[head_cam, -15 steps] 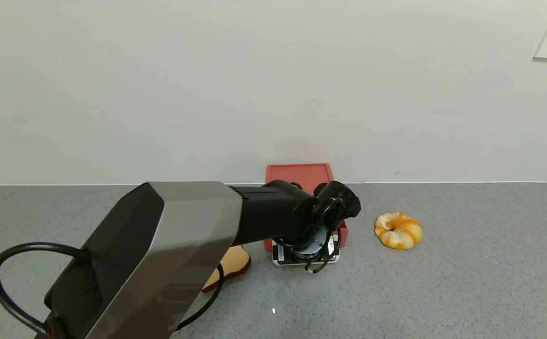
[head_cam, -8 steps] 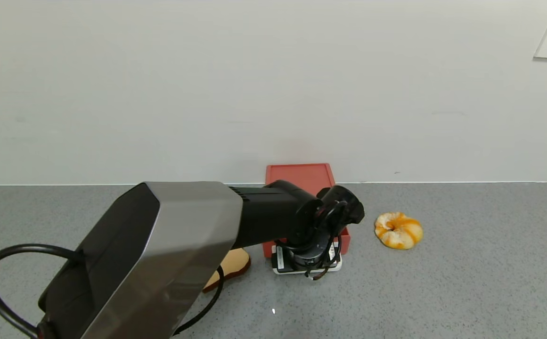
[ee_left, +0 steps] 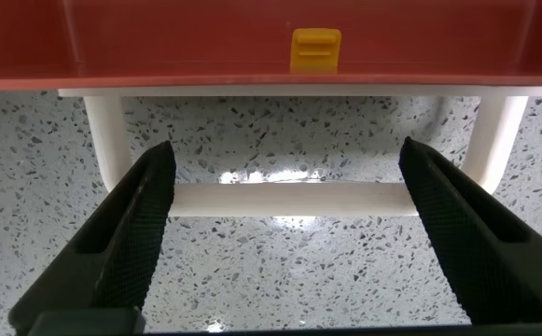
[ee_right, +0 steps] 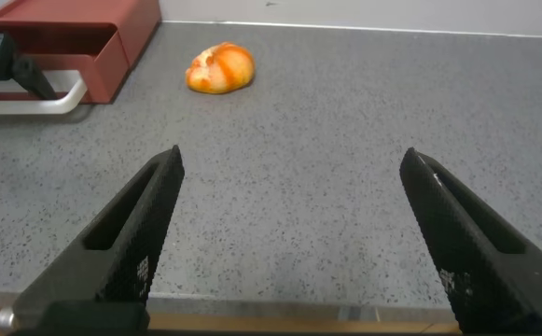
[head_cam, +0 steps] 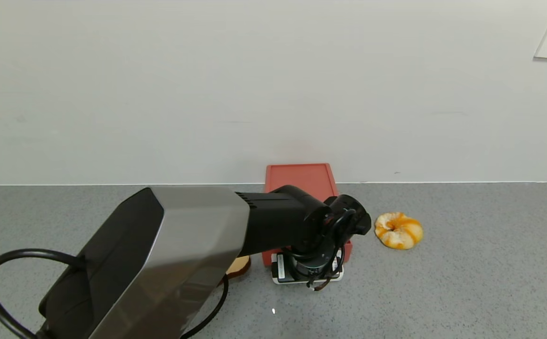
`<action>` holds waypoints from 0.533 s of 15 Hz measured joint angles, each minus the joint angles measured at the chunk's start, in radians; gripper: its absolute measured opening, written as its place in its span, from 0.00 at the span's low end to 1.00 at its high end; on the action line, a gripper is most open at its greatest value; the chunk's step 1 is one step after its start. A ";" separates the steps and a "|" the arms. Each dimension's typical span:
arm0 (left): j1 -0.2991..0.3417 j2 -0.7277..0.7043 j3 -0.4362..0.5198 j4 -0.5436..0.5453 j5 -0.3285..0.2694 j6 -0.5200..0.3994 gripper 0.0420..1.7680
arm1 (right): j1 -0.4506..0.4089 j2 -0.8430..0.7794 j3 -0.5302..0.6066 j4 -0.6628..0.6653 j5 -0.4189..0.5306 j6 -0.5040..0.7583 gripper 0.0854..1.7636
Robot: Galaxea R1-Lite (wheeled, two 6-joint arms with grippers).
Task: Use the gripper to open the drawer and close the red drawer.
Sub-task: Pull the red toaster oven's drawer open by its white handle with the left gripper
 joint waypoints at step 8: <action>-0.031 -0.006 0.008 0.053 -0.034 -0.040 0.97 | 0.000 0.000 0.000 0.000 0.000 0.000 0.97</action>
